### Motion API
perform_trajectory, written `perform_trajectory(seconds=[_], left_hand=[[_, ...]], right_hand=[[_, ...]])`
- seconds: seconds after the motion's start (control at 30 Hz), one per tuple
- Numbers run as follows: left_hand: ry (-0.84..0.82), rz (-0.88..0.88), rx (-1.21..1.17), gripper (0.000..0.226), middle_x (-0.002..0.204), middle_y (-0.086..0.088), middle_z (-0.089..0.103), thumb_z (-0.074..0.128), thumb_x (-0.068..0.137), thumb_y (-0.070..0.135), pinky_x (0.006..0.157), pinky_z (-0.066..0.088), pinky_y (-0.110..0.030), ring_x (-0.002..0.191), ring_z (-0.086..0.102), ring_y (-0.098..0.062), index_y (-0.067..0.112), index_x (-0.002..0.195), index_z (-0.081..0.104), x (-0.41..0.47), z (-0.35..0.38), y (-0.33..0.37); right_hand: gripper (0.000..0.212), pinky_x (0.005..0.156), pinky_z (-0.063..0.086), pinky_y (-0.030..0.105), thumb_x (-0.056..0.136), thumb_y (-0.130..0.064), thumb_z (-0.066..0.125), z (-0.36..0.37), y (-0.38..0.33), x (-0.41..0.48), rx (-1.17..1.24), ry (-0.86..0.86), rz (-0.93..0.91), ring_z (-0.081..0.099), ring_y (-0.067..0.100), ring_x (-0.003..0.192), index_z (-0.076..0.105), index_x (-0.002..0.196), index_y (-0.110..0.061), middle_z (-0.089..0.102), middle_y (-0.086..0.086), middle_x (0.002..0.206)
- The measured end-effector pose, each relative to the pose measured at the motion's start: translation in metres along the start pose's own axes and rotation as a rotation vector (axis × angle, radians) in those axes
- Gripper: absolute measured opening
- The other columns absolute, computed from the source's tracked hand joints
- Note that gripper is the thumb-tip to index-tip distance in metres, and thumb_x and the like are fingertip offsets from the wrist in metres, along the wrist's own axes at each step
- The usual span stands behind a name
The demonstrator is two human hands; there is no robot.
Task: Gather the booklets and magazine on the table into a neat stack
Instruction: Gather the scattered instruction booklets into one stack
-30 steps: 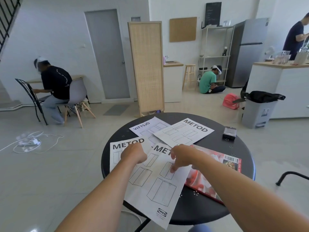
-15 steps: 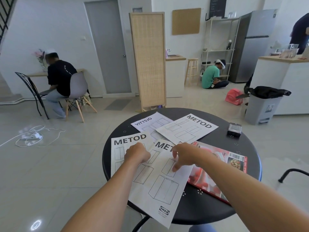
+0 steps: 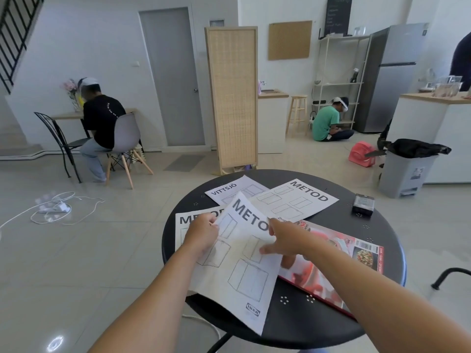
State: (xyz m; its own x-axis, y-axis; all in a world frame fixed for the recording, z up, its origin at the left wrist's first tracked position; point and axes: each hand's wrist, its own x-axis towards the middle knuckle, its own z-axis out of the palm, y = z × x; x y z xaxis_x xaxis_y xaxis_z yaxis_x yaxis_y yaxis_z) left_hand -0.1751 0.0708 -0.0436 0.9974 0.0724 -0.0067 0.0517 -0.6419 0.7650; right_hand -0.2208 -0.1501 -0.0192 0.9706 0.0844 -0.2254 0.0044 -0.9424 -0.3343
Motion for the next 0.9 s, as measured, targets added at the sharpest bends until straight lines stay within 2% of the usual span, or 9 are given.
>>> perform_trajectory(seconds=[0.17,0.27,0.43,0.5,0.57,0.63,0.7,0.77,0.9], left_hand=[[0.224,-0.119,-0.229,0.022,0.074,-0.003,0.063,0.048,0.080,0.004,0.063,0.038,-0.029,0.067,0.050,-0.024,0.018,0.072,0.063,0.005,-0.026,-0.023],[0.307,-0.237,-0.293,0.023,0.073,-0.006,0.061,0.044,0.085,-0.004,0.056,0.037,-0.028,0.062,0.050,-0.023,0.005,0.080,0.064,0.003,-0.034,-0.035],[0.312,-0.326,-0.182,0.024,0.061,-0.004,0.045,0.043,0.081,-0.006,0.050,0.026,-0.025,0.052,0.037,-0.021,0.009,0.062,0.044,-0.003,-0.037,-0.048],[0.270,-0.352,-0.046,0.016,0.074,-0.007,0.051,0.047,0.080,0.001,0.056,0.040,-0.028,0.065,0.052,-0.025,0.010,0.066,0.044,-0.007,-0.039,-0.050],[0.227,-0.401,0.113,0.004,0.101,-0.011,0.048,0.054,0.082,0.011,0.075,0.048,-0.038,0.101,0.056,-0.034,0.010,0.085,0.052,-0.010,-0.042,-0.051],[0.178,-0.466,0.168,0.021,0.115,-0.013,0.044,0.057,0.083,0.016,0.076,0.046,-0.038,0.111,0.052,-0.037,0.008,0.103,0.055,-0.009,-0.044,-0.057],[0.154,-0.471,0.144,0.029,0.114,-0.013,0.054,0.055,0.080,0.016,0.067,0.047,-0.035,0.093,0.059,-0.033,0.006,0.107,0.059,-0.010,-0.046,-0.062],[0.137,-0.454,0.116,0.022,0.092,-0.008,0.061,0.052,0.080,0.013,0.058,0.043,-0.030,0.072,0.056,-0.025,0.005,0.099,0.060,-0.012,-0.050,-0.068],[0.142,-0.461,0.186,0.009,0.081,-0.005,0.056,0.048,0.086,0.008,0.061,0.043,-0.030,0.075,0.056,-0.027,0.009,0.092,0.055,-0.011,-0.058,-0.075]], right_hand=[[0.071,0.076,0.047,0.033,0.088,-0.046,0.067,0.009,-0.018,0.013,0.248,0.056,0.072,0.059,0.021,0.090,0.033,0.140,-0.010,0.065,0.006,0.119],[0.072,0.079,0.047,0.033,0.084,-0.042,0.073,0.016,-0.037,0.021,0.402,0.046,0.068,0.056,0.021,0.096,0.036,0.139,-0.011,0.060,0.008,0.127],[0.069,0.078,0.048,0.032,0.080,-0.027,0.080,0.030,-0.064,0.029,0.306,0.035,0.010,0.055,0.023,0.100,0.040,0.135,-0.015,0.056,0.007,0.123],[0.063,0.075,0.048,0.031,0.080,-0.023,0.078,0.035,-0.071,0.032,0.188,0.052,-0.010,0.056,0.022,0.097,0.043,0.132,-0.013,0.058,0.008,0.121],[0.059,0.076,0.047,0.030,0.079,-0.021,0.078,0.038,-0.076,0.034,0.112,0.081,-0.022,0.058,0.024,0.100,0.046,0.128,-0.010,0.059,0.009,0.119],[0.057,0.079,0.047,0.030,0.079,-0.019,0.078,0.040,-0.079,0.036,0.068,0.093,-0.027,0.058,0.026,0.106,0.049,0.126,-0.009,0.059,0.010,0.120],[0.055,0.080,0.046,0.029,0.079,-0.018,0.078,0.039,-0.081,0.038,0.052,0.085,-0.025,0.058,0.026,0.108,0.050,0.125,-0.008,0.059,0.010,0.121],[0.054,0.079,0.046,0.029,0.079,-0.018,0.078,0.039,-0.084,0.040,0.063,0.066,-0.023,0.058,0.025,0.109,0.053,0.125,-0.008,0.059,0.010,0.123],[0.050,0.079,0.050,0.030,0.079,-0.020,0.080,0.045,-0.096,0.040,0.069,0.041,-0.039,0.061,0.024,0.103,0.058,0.121,-0.007,0.061,0.010,0.122]])
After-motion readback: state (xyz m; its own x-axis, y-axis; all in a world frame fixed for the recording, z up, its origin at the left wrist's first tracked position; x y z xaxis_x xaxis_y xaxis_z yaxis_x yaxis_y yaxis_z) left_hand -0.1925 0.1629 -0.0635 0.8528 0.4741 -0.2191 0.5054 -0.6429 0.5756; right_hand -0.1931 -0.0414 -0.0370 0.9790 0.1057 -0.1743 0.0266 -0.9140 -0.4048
